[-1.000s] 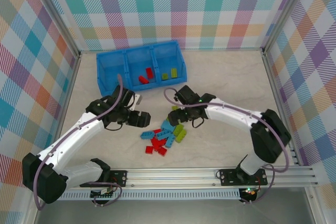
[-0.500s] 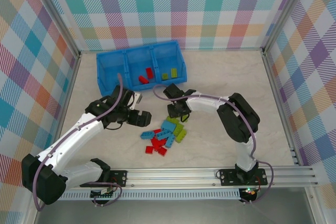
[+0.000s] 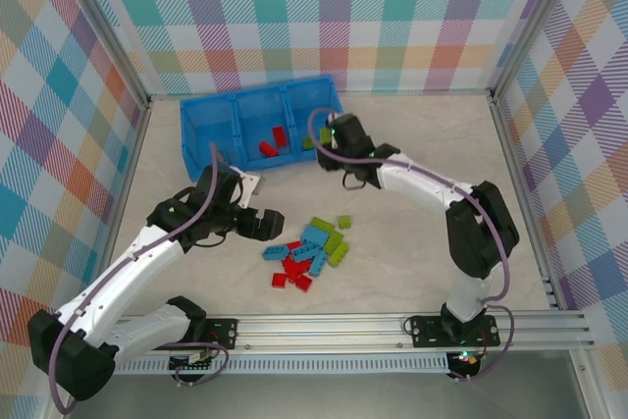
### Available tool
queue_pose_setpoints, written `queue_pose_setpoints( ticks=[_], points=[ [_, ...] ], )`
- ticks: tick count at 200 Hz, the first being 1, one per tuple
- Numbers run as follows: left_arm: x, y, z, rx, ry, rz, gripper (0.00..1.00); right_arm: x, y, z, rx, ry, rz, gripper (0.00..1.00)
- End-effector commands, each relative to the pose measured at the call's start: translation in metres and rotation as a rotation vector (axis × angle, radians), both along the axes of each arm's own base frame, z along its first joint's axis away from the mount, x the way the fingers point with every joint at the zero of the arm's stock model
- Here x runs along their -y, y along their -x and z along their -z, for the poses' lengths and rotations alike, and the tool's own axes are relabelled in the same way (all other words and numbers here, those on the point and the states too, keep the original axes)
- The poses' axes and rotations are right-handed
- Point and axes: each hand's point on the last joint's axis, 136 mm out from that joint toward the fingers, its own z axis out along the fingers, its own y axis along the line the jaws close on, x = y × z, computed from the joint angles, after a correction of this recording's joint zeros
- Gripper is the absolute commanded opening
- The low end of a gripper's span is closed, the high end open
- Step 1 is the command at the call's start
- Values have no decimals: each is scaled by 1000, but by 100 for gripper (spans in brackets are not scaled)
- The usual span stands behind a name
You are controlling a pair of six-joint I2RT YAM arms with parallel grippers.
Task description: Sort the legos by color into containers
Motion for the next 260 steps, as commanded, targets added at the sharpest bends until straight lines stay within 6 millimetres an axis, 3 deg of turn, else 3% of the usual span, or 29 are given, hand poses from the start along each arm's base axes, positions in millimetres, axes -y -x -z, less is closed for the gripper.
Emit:
queue_pose_setpoints(
  ticks=[1,31,52,70,108,122,144,163,186,221,260],
  points=[
    [5,4,-1,2,55,-5,100,-5,-46,-5,85,-13,14,27],
    [7,7,7,-22,89,-29,100,-20,-76,2,87,-33,11,33],
    [7,6,12,-53,97,-58,100,-31,-86,10,61,-41,-2,37],
    [0,6,20,-84,65,-100,100,-35,-89,12,47,-40,-3,50],
    [-2,5,42,-198,67,-222,100,-26,-81,-18,73,-34,-14,59],
    [1,5,51,-244,94,-258,100,-20,-64,-37,54,-49,-37,61],
    [7,12,70,-329,151,-312,100,-19,-14,-70,56,-145,-162,72],
    [13,25,82,-413,190,-339,100,-8,42,-72,28,-200,-272,82],
    [8,41,95,-454,119,-373,100,18,89,-65,-27,-199,-281,85],
    [15,48,121,-508,85,-354,100,42,131,-44,-118,-243,-234,90],
    [15,33,136,-458,63,-373,100,45,153,-37,-183,-317,-222,99]
  ],
)
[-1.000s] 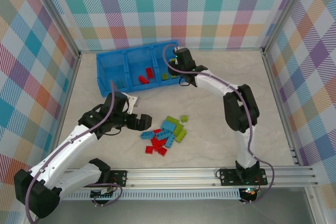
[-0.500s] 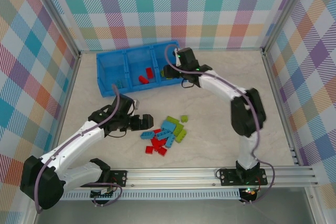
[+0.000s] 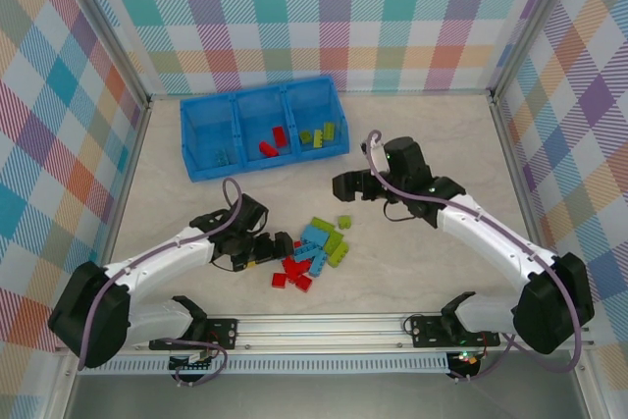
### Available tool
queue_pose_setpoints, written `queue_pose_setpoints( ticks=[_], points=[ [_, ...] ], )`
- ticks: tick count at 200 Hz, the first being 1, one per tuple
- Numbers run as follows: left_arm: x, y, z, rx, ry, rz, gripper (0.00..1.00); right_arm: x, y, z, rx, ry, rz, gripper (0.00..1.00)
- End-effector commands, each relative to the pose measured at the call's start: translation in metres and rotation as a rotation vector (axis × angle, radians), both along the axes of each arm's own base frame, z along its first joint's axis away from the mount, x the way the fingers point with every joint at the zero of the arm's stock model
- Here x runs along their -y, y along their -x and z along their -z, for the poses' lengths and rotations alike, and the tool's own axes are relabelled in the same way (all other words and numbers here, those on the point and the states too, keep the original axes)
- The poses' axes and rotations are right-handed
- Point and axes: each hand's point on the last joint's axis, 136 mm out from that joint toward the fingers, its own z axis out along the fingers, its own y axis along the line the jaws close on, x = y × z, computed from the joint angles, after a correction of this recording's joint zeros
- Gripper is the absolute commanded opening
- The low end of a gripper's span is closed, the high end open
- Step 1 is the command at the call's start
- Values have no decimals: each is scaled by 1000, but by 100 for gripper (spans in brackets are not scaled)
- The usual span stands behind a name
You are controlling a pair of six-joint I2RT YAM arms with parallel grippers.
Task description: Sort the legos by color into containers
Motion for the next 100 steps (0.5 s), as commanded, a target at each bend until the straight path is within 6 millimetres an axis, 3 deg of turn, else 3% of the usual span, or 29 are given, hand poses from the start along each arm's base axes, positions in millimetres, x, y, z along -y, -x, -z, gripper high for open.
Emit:
queue_pose_setpoints(
  ticks=[1,27,100],
  points=[
    [5,-10,2,56,7,-4,100,-4,16,-9,-45,-82,-10,99],
    [3,-15,6,97,-7,2,98,-3,21,-12,-56,-88,-13,99],
    [3,-13,23,64,-15,-3,69,-1,19,-11,-66,-94,12,100]
  ],
)
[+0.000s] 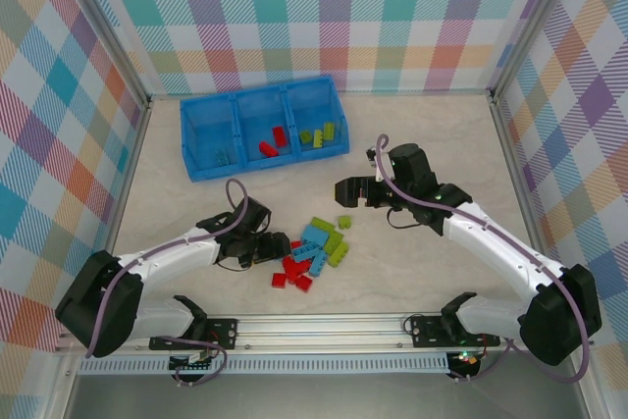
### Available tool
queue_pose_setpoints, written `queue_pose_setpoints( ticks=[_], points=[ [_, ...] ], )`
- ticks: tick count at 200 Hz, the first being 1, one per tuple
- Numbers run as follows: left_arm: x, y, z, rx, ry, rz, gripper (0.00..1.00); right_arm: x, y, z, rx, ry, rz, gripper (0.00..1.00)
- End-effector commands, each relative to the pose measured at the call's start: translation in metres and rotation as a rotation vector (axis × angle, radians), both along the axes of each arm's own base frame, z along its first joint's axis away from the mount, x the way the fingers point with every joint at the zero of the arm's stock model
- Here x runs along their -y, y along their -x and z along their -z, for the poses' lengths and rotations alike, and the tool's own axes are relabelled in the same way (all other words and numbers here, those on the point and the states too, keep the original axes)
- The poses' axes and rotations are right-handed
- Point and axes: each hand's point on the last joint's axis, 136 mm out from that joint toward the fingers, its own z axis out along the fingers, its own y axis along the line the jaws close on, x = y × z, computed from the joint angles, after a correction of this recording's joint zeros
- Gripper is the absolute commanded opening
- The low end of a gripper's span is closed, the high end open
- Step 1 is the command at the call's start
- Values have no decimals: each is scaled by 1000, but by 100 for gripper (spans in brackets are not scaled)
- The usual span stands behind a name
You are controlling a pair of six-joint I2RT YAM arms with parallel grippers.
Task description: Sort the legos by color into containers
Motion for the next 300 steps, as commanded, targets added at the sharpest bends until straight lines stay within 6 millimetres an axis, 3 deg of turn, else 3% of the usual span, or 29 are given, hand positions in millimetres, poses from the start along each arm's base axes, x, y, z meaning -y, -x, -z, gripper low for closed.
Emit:
queue_pose_setpoints(
  ticks=[1,31,54,85,109,125,156,177,193,214,235,267,278,300],
  points=[
    [1,3,6,3,-7,14,69,-4,2,-7,-4,-31,-3,100],
    [-2,2,5,8,-21,9,57,-7,4,-4,-27,-38,-7,100],
    [-5,-1,-2,29,-35,-4,54,-9,9,-6,-36,-39,-20,100],
    [-15,-19,-42,147,-53,-62,53,-27,28,-13,-24,-49,-113,100],
    [-35,-55,-91,282,-62,-172,50,-51,53,-17,-14,-56,-250,100],
    [-50,-90,-127,378,-57,-247,49,-65,65,-17,-1,-41,-315,100],
    [-112,-156,-163,461,-174,-448,49,-72,66,-14,3,-19,-310,100],
    [-162,-192,-168,484,-258,-601,49,-66,65,-12,10,-11,-278,100],
    [-187,-218,-156,469,-268,-677,49,-61,66,-12,17,-10,-261,100],
    [-188,-256,-140,439,-208,-652,52,-58,67,-14,18,-11,-247,100],
    [-179,-284,-136,462,-161,-597,68,-55,68,-16,13,-6,-237,100],
    [-179,-296,-143,478,-162,-587,85,-48,69,-11,-4,9,-207,100],
    [-179,-293,-150,486,-163,-582,92,-47,70,-9,-10,6,-200,100],
    [-178,-279,-171,519,-144,-581,95,-46,70,-4,-17,9,-194,100]
  ],
)
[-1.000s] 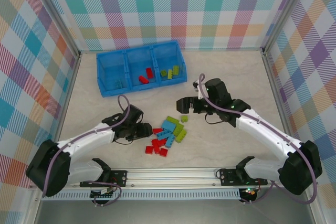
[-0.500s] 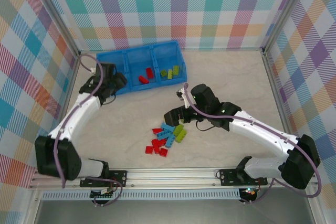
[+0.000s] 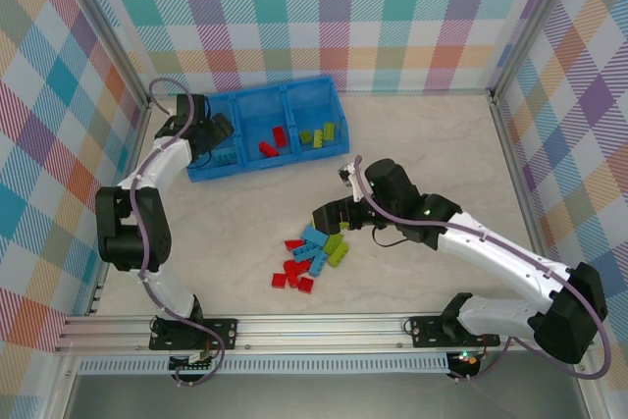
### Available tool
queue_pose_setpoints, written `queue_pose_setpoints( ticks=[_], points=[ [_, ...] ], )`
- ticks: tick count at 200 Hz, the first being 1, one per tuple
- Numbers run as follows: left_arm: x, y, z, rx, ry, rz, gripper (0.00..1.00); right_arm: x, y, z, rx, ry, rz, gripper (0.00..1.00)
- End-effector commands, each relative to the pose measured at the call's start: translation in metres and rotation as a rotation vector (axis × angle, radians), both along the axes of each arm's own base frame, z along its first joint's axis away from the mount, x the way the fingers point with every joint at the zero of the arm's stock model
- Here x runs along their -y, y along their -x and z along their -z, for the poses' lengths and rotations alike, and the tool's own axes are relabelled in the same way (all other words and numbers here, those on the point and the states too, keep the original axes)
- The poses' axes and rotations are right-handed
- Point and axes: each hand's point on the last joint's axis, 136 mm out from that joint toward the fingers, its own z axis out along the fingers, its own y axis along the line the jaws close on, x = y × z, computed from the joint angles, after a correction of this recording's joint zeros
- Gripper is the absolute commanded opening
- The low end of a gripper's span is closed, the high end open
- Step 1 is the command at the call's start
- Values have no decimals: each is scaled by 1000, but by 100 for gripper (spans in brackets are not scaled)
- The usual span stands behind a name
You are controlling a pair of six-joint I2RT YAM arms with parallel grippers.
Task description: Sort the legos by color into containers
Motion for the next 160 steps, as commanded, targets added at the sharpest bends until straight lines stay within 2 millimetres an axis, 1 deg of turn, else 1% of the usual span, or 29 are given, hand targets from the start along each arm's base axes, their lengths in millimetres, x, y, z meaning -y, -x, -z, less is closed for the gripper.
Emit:
queue_pose_setpoints(
  ticks=[1,14,23,30,43,55,67,79,93,99,110,128,144,160],
  points=[
    [2,7,-47,99,4,24,95,5,3,7,-19,12,20,100],
    [6,22,-67,123,19,41,95,5,3,13,-28,28,15,100],
    [13,35,-85,150,40,72,96,4,4,19,-33,49,1,100],
    [21,48,-103,179,46,114,96,3,5,24,-31,75,-10,100],
    [46,74,-134,226,16,253,97,5,5,38,-20,148,-32,100],
    [71,102,-155,249,-55,405,99,7,5,51,-8,226,-46,100],
    [97,133,-168,264,-134,584,100,7,8,63,0,302,-87,100],
    [117,165,-169,275,-205,754,100,5,11,77,8,378,-127,100],
    [135,202,-162,306,-253,949,100,7,5,89,8,439,-115,100],
    [142,217,-158,336,-278,1034,100,11,-2,95,15,475,-80,100],
    [150,244,-144,393,-315,1167,100,21,-16,104,19,534,0,100],
    [160,284,-124,499,-365,1355,100,39,-40,117,-43,564,134,100],
    [169,309,-118,571,-345,1459,100,46,-54,128,-77,571,189,100],
    [176,320,-112,603,-307,1523,100,40,-63,136,-84,567,191,100]
  ],
)
